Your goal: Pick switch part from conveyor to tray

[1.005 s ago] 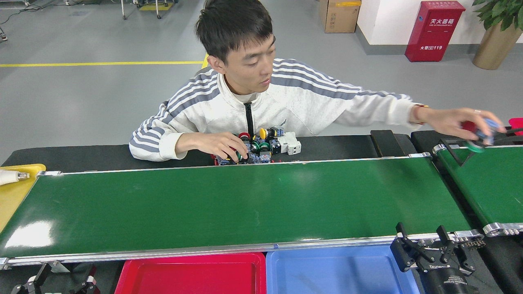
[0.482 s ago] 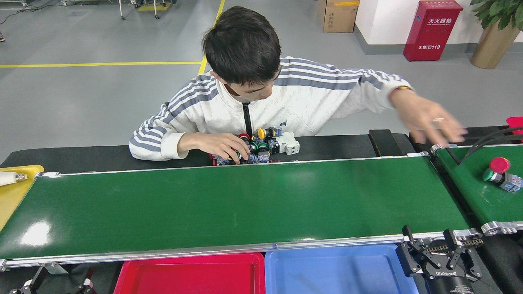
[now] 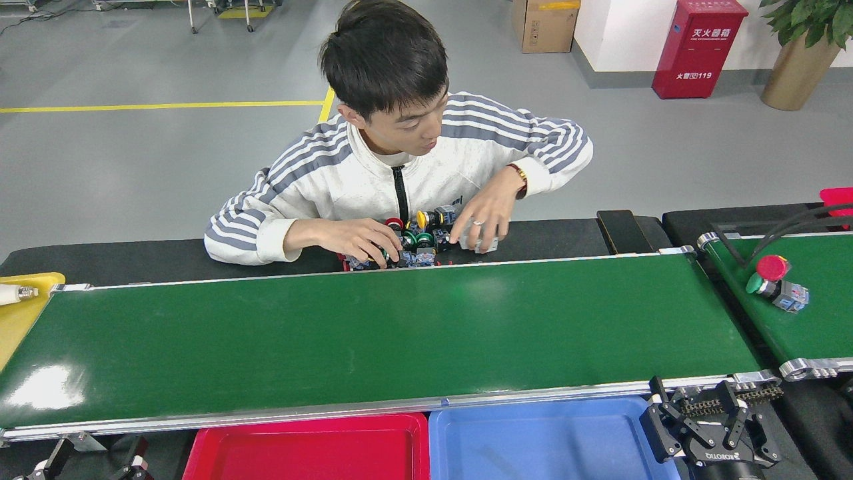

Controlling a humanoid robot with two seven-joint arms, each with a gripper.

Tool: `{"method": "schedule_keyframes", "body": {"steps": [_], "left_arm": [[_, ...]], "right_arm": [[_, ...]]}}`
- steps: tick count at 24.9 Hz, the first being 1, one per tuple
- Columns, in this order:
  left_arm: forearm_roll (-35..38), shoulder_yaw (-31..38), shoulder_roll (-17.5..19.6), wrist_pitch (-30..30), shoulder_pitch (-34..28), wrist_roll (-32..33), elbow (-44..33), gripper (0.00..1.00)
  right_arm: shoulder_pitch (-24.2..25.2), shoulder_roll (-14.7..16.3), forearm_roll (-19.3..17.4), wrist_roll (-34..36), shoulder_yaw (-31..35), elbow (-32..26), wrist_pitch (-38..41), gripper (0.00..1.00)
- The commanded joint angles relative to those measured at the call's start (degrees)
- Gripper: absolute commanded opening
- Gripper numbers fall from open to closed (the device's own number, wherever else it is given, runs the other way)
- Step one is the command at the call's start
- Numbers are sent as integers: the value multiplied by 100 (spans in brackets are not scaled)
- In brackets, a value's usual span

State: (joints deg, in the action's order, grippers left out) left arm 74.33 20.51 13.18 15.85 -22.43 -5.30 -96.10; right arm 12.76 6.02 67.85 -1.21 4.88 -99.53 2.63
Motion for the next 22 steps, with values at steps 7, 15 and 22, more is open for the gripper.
{"method": "schedule_keyframes", "body": {"steps": [7,15,22], "left_arm": [[-24,32,35,15,64,-50,-5,100],[-24,49,35,-3,81,-50,30,100],[-24,40,53,15,99,-50,127,100]], "right_arm": [[-546,119,27,-178,-13,101,18,99],[-1232,172,18,-574,145,821,-17,99],[-1724,242,71,-1242,154,1436,-70,100]]}}
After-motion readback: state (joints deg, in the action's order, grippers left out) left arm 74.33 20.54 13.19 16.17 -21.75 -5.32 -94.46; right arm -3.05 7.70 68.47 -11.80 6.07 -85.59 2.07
